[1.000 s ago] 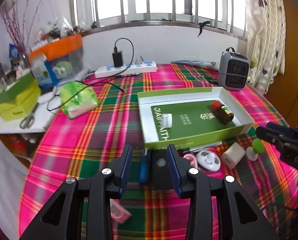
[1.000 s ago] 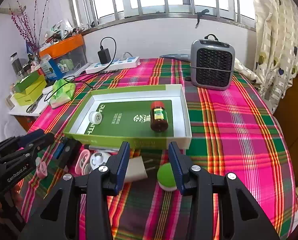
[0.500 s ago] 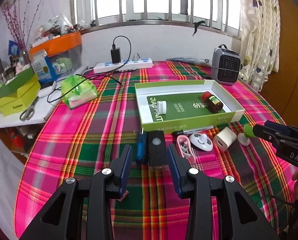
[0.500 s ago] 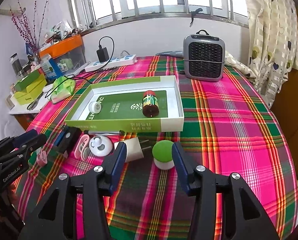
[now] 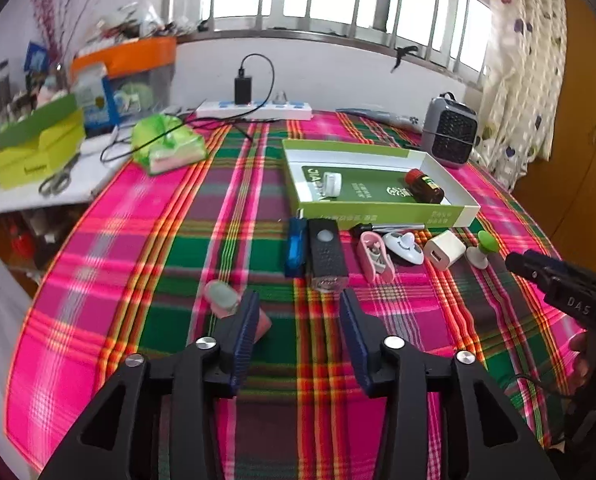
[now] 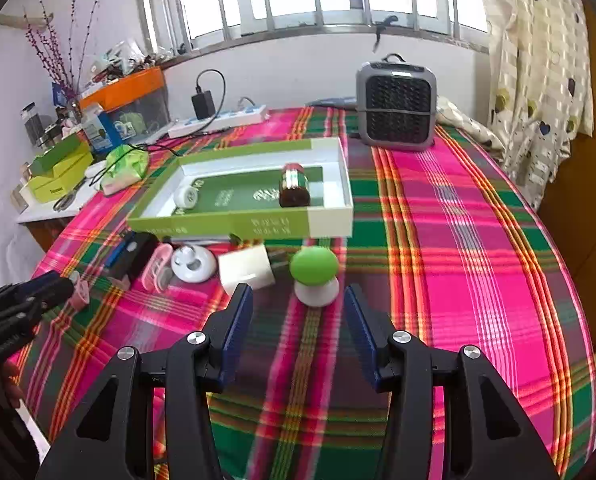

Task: Organize rigid objects
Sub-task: 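Move both tools back toward the pink clip and green mushroom object, then grasp the pink clip with the left tool while the right tool grasps the green mushroom object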

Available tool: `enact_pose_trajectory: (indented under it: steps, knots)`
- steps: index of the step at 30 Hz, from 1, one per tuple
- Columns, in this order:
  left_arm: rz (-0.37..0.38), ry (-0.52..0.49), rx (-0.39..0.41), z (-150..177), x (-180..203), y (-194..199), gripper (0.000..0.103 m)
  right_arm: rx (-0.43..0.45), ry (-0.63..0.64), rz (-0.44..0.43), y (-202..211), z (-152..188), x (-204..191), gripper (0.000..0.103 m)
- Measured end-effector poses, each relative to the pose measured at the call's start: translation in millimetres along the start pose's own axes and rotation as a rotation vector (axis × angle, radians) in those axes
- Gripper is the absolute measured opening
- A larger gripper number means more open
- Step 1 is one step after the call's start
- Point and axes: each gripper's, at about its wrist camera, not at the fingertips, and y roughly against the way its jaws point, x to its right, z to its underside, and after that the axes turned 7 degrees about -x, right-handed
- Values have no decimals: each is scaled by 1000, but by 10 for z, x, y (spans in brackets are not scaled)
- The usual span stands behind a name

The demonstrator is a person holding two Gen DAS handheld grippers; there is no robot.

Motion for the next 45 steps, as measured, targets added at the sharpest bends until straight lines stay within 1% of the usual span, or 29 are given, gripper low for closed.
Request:
enact_pose_trajectory:
  steps: [4,8,11,13,16,20,23,25,30,32,34,38,43,45]
  knots:
    - [-13,1,1,77,-62,24,42,-22,-6,12,-68,20,53,49]
    - [10,6,-6,126,-113,26,42,-49,3,3,-154,5,56,49]
    - [22,18,-15,165,-174,13,42,-68,36,-7,-207,-3,7,49]
    - [30,25,-15,182,-207,8,42,-72,58,-1,-234,-3,-30,49]
    - [42,60,-32,186,-271,-35,42,-82,72,12,-271,-4,-59,49]
    - [28,110,-56,152,-314,-123,42,-78,74,41,-287,-37,-65,49]
    - [1,114,-72,105,-293,-192,42,-72,68,58,-283,-47,-52,49]
    - [-3,124,-79,69,-281,-238,42,-68,57,67,-278,-47,-33,49]
    - [-63,122,-95,30,-247,-329,42,-63,42,73,-268,-59,2,49]
    - [-100,116,-101,30,-258,-345,42,-63,38,71,-272,-65,9,49]
    - [-98,126,-101,39,-301,-340,42,-65,39,70,-277,-66,9,49]
    - [-140,111,-93,68,-360,-293,42,-69,36,63,-291,-64,15,49]
    - [-142,119,-103,78,-445,-295,42,-73,24,60,-291,-54,39,49]
    - [-127,120,-100,62,-442,-305,42,-75,22,57,-296,-52,37,49]
